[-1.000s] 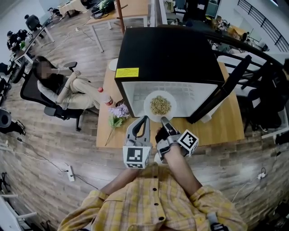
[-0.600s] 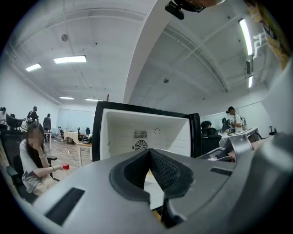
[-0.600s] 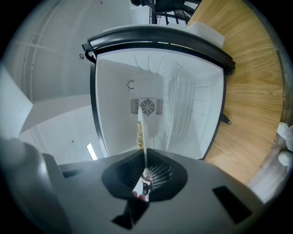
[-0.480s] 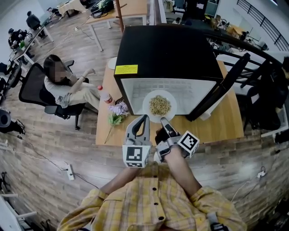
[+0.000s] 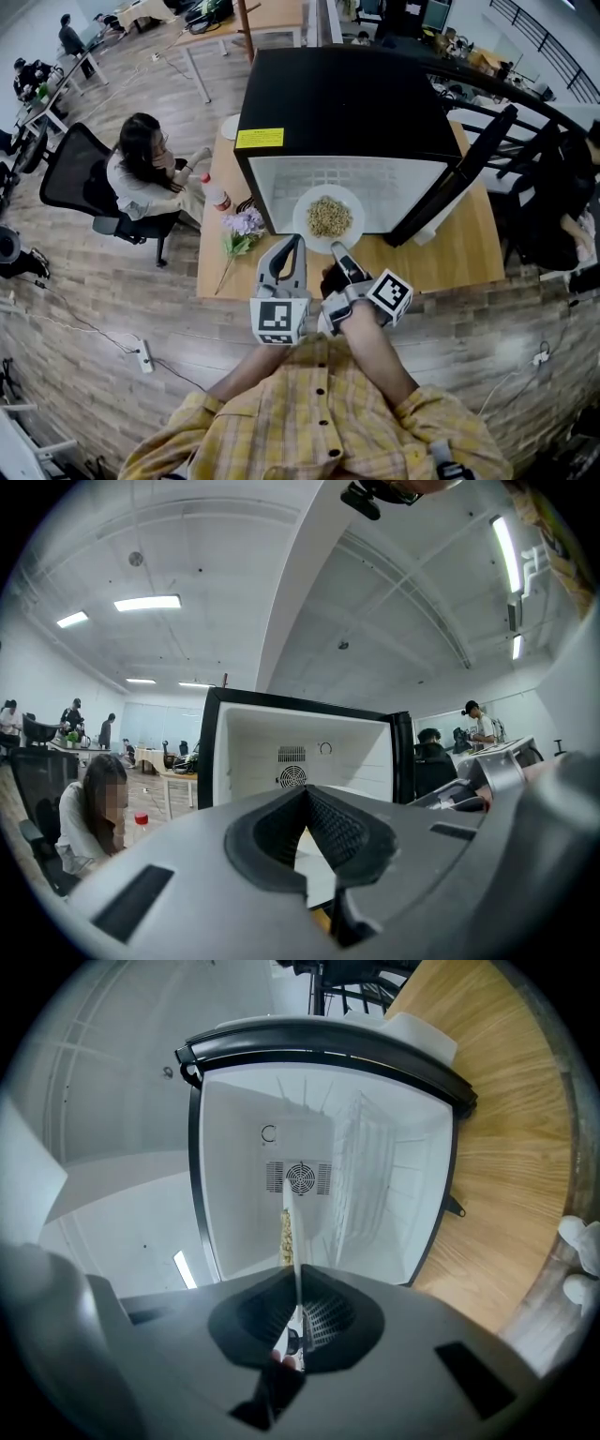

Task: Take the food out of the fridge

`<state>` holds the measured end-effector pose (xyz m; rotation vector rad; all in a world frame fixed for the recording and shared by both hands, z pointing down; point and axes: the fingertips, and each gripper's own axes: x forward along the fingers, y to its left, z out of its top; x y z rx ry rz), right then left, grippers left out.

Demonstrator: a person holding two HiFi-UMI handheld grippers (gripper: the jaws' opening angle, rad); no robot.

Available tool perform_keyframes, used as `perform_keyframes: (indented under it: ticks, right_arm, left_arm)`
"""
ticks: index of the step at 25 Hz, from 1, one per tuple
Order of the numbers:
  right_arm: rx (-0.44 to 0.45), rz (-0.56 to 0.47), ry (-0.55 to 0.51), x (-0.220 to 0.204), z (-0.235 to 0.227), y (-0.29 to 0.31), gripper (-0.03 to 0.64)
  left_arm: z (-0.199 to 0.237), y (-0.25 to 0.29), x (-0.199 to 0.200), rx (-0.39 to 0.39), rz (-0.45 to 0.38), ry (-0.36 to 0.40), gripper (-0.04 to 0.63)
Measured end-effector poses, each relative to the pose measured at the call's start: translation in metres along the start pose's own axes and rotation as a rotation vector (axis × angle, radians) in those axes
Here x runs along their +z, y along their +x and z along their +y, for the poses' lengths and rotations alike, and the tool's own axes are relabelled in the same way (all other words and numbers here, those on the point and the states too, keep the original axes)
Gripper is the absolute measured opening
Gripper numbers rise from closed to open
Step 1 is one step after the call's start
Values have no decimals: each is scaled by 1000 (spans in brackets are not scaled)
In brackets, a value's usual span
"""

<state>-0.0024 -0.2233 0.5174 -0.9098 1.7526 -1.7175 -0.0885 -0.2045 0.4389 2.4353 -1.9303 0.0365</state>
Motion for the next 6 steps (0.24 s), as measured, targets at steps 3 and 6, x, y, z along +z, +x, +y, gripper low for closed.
perform_keyframes:
  ticks: [3, 6]
  right_arm:
    - [-3, -2, -21, 0, 0, -1, 18]
    - [-3, -2, -34, -1, 2, -2, 18]
  left_arm:
    - [1, 0, 1, -1, -3, -5, 8]
    - [2, -1, 2, 1, -4, -5, 8]
